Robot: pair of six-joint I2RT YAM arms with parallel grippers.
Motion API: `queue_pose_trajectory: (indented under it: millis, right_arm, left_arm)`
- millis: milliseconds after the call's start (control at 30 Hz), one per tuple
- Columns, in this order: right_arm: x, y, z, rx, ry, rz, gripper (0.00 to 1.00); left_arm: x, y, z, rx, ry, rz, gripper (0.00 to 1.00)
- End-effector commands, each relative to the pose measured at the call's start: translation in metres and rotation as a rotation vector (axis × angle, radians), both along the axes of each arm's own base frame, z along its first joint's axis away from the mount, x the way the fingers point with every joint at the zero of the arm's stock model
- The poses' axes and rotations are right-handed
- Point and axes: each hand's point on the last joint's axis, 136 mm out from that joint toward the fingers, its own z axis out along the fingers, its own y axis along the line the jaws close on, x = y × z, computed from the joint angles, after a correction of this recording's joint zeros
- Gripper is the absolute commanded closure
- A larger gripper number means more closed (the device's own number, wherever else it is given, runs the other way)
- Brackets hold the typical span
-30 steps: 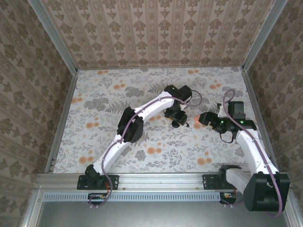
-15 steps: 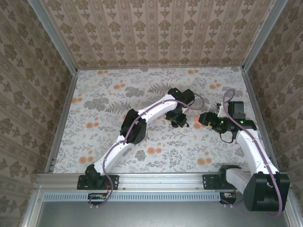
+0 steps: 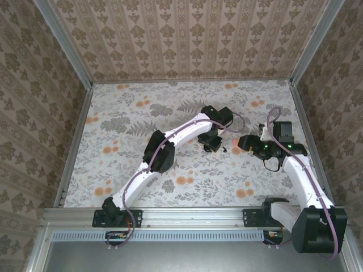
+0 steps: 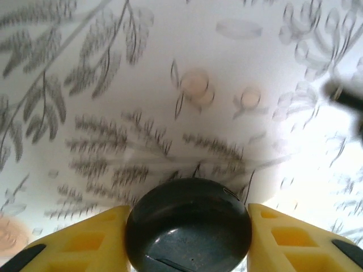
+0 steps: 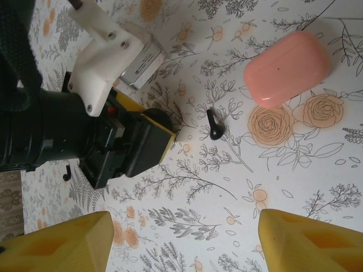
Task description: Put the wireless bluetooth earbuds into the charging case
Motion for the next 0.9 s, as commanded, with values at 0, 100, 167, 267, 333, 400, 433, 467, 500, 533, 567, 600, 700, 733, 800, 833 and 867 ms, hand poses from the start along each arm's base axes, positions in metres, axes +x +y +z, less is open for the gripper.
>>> queue_pose_trajectory:
  millis: [0,100,167,267,333,400,433,467,500,533,567,600,700,733,800,833,867]
  right_arm:
    - [-0.006,0.009,0.007,0.030,0.015,0.061,0.31]
    - [-0.003,0.014,0.010,0.048,-0.001,0.100,0.32]
    - [-0.001,0.017,0.010,0.057,0.001,0.128,0.34]
    - [0.000,0.020,0.006,0.071,0.037,0.168,0.38]
    - [0.005,0.020,0.005,0.070,0.046,0.174,0.43]
    - [0.010,0.023,0.005,0.093,0.039,0.187,0.43]
    - [0.013,0.025,0.007,0.110,0.032,0.198,0.43]
    - [0.014,0.029,0.009,0.137,0.029,0.216,0.44]
    - [0.015,0.033,0.011,0.162,0.029,0.236,0.46]
    - [0.016,0.038,0.013,0.188,0.028,0.263,0.47]
    - [0.015,0.042,0.015,0.211,0.026,0.288,0.47]
    - [0.013,0.048,0.018,0.239,0.021,0.324,0.47]
    - [0.004,0.066,0.023,0.312,0.016,0.421,0.47]
    - [0.000,0.070,0.021,0.325,0.027,0.438,0.47]
    - [-0.006,0.079,0.017,0.343,0.042,0.474,0.48]
    - [-0.009,0.084,0.016,0.355,0.050,0.493,0.49]
    - [-0.012,0.090,0.015,0.365,0.055,0.514,0.50]
  left_arm:
    - [0.002,0.006,0.047,-0.069,-0.087,-0.158,0.63]
    - [-0.005,0.015,0.061,-0.112,-0.129,-0.272,0.63]
    - [-0.012,0.020,0.071,-0.158,-0.151,-0.329,0.63]
    - [-0.029,0.031,0.078,-0.211,-0.170,-0.428,0.63]
    - [-0.041,0.034,0.084,-0.275,-0.188,-0.505,0.63]
    - [-0.053,0.035,0.089,-0.351,-0.216,-0.580,0.63]
    - [-0.057,0.035,0.092,-0.390,-0.240,-0.614,0.63]
    - [-0.062,0.035,0.095,-0.424,-0.261,-0.647,0.63]
    - [-0.067,0.036,0.098,-0.459,-0.285,-0.687,0.63]
    - [-0.071,0.037,0.100,-0.490,-0.307,-0.728,0.63]
    - [-0.076,0.039,0.103,-0.509,-0.330,-0.766,0.63]
    - [-0.079,0.041,0.104,-0.523,-0.351,-0.802,0.63]
    - [-0.086,0.047,0.107,-0.530,-0.392,-0.881,0.64]
    - [-0.087,0.049,0.108,-0.529,-0.401,-0.903,0.64]
    - [-0.090,0.053,0.106,-0.523,-0.415,-0.932,0.64]
    - [-0.090,0.053,0.106,-0.524,-0.426,-0.941,0.64]
    - [-0.090,0.054,0.107,-0.526,-0.432,-0.946,0.64]
